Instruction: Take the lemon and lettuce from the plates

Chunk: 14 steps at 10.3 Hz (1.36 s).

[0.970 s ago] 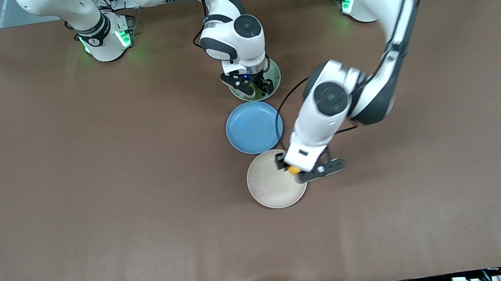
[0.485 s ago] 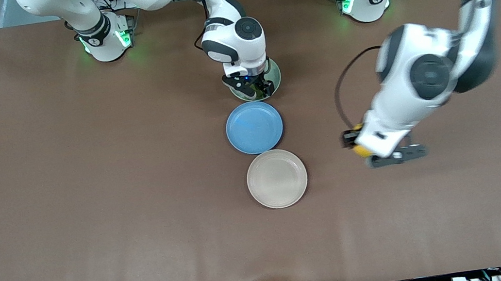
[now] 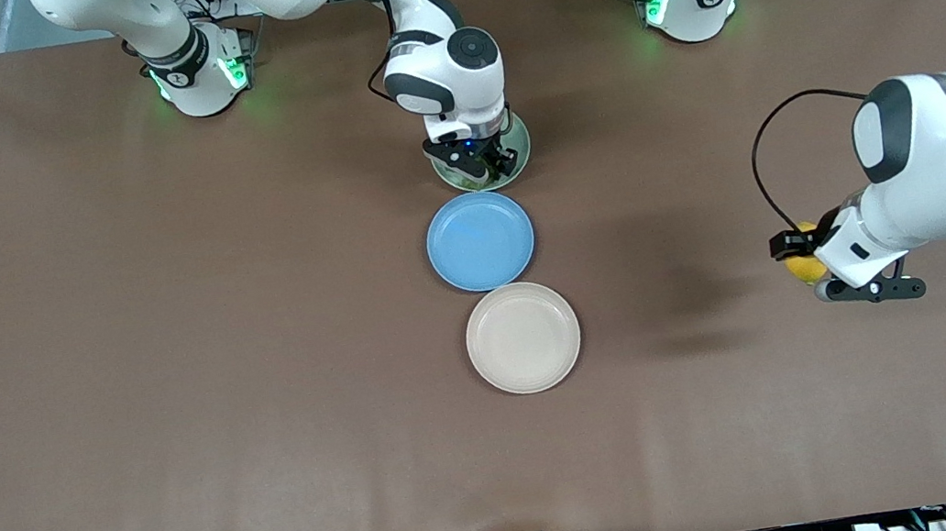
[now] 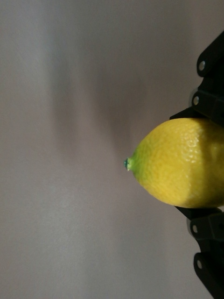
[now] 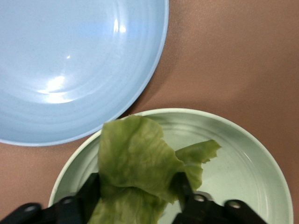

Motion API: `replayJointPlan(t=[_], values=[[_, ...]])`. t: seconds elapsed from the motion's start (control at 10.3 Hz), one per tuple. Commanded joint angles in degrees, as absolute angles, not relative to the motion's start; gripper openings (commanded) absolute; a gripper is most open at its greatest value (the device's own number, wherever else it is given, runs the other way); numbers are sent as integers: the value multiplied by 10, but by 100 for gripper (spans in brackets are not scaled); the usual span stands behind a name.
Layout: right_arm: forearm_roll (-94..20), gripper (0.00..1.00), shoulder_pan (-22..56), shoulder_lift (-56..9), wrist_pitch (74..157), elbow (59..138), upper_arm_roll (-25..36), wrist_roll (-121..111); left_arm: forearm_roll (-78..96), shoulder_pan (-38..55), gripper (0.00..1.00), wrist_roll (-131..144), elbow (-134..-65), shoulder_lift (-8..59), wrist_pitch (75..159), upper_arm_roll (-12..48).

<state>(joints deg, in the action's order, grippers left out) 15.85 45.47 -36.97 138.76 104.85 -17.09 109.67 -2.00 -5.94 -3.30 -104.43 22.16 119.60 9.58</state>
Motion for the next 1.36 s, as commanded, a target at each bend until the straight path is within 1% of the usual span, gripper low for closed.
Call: replayJointPlan(t=[0.0, 0.1, 0.19, 0.29, 0.49, 0.68, 0.87, 0.97, 1.07, 1.16, 1.26], values=[[175, 27, 452, -377, 1388, 1040, -178, 1110, -26, -67, 0, -32, -1080, 233, 1230, 105], [175, 14, 450, -377, 1386, 1039, -178, 1109, -20, -72, 0, -31, -1085, 254, 1251, 105], [175, 5, 450, -376, 1384, 1039, -178, 1107, -20, -72, 0, -30, -1101, 266, 1288, 105], [175, 0, 448, -375, 1382, 1036, -179, 1102, -20, -71, 0, -30, -1104, 284, 1303, 105], [174, 0, 446, -369, 1366, 1035, -182, 1089, -20, -69, 0, -29, -1104, 307, 1329, 105], [166, 0, 430, -343, 1320, 1033, -192, 1053, -24, -69, 0, -29, -1103, 339, 1368, 104], [164, 0, 381, -317, 1295, 1034, -224, 1021, -28, -72, 0, -30, -1098, 344, 1375, 103], [164, 0, 343, -302, 1271, 1035, -248, 989, -28, -72, 0, -32, -1093, 345, 1375, 101], [164, 0, 290, -288, 1241, 1035, -284, 950, -28, -72, 0, -32, -1086, 350, 1375, 100], [164, 0, 244, -271, 1216, 1037, -309, 910, -29, -72, 6, -32, -1085, 352, 1375, 100], [159, 0, 196, -252, 1194, 1041, -330, 860, -29, -74, 44, -41, -1079, 352, 1375, 99]])
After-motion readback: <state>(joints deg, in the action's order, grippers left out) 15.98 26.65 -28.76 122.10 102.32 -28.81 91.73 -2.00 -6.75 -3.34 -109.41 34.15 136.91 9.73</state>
